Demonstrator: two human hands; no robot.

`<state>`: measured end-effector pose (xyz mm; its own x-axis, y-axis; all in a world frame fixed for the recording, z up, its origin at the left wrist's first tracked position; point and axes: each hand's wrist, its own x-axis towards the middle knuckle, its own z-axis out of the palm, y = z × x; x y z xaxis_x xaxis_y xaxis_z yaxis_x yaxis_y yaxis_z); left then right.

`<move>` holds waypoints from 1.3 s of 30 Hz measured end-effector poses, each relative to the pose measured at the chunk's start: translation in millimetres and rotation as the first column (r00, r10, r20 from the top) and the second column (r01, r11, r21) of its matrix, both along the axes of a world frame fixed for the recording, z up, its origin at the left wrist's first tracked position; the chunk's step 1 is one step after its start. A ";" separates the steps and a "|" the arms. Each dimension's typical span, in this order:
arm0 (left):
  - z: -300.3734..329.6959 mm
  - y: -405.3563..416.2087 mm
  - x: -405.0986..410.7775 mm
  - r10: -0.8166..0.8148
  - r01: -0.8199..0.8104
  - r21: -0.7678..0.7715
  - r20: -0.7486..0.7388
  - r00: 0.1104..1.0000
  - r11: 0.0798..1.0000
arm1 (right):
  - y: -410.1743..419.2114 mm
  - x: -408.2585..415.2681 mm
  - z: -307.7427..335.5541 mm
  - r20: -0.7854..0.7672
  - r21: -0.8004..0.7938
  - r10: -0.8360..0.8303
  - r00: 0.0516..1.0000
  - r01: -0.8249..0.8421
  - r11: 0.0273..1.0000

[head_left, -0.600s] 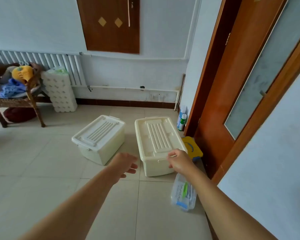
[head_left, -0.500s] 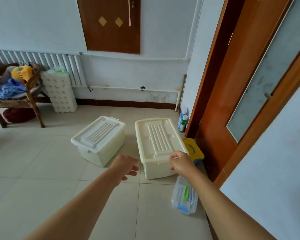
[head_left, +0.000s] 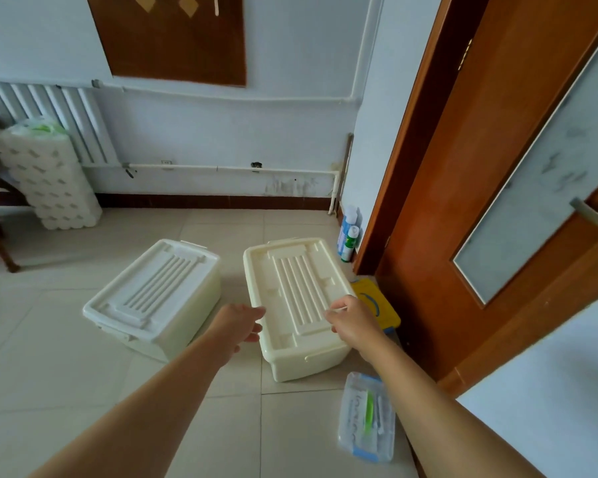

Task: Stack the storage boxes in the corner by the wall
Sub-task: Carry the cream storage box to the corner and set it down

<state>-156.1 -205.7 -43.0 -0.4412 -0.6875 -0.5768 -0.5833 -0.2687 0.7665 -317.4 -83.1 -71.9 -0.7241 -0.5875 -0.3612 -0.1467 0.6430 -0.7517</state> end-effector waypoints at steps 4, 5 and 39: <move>-13.7 -37.5 -49.0 -0.015 0.015 0.023 -0.006 1.000 1.000 | -33.2 -44.9 -10.9 -0.001 0.024 -0.027 1.000 0.027 0.999; -19.1 -47.2 -63.8 -0.022 0.022 0.028 -0.004 1.000 0.999 | -42.5 -59.9 -16.5 -0.017 0.033 -0.034 0.999 0.034 0.999; -370.5 -306.7 -331.8 0.103 -0.152 0.139 0.309 0.945 0.979 | -286.2 -361.8 -330.7 0.037 0.392 -0.107 0.994 0.084 0.916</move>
<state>-487.9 -512.4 -413.6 -0.1462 -0.6155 -0.7744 -0.7316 -0.4597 0.5035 -679.2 -369.3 -402.6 -0.7413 -0.3216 -0.5892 -0.0347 0.8949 -0.4449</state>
